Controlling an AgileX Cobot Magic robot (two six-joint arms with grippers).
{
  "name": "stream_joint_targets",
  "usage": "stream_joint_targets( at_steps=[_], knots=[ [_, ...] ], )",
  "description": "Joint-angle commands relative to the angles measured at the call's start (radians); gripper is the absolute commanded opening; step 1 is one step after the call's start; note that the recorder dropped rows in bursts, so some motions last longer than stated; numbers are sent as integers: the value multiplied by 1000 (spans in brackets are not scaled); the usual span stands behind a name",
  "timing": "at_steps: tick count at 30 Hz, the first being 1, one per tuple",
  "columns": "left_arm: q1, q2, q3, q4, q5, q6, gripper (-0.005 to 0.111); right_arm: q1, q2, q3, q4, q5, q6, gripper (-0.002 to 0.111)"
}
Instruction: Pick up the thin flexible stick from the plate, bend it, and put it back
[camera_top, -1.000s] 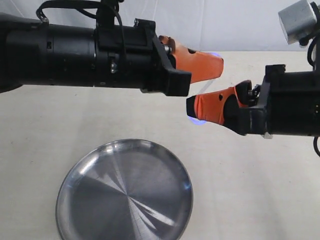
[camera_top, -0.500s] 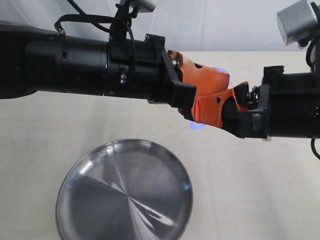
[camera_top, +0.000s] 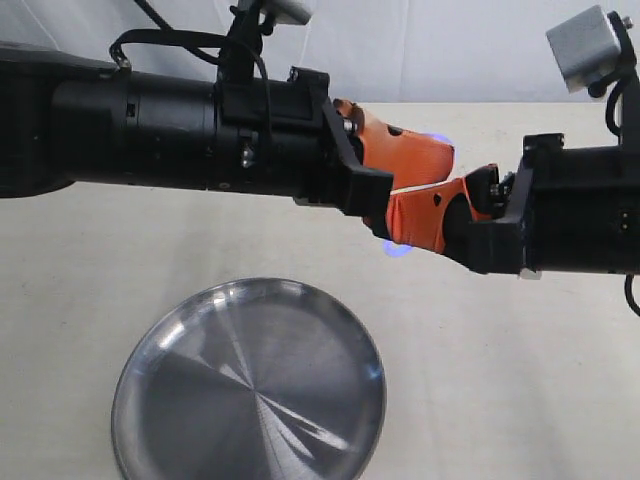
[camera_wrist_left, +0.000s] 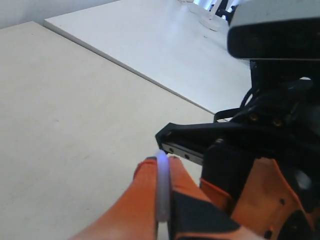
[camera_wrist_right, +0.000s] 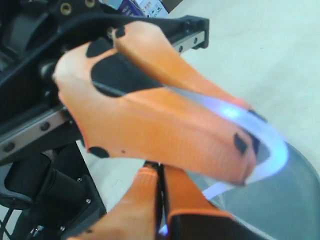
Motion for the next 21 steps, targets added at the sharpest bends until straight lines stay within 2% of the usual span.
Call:
stream_joint_targets(
  at_steps=[1,14,21],
  knots=[
    [-4,1,-2,9,-43,7,0,-1,4,-3,4,-43,-1,-1],
    [-4,1,-2,18,-132,5,0,-1,4,-3,-23,-114,19,-1],
    [-4,-4,-2,98,-194,-26,0,-1,4,-3,-84,-217,80,-1]
  ],
)
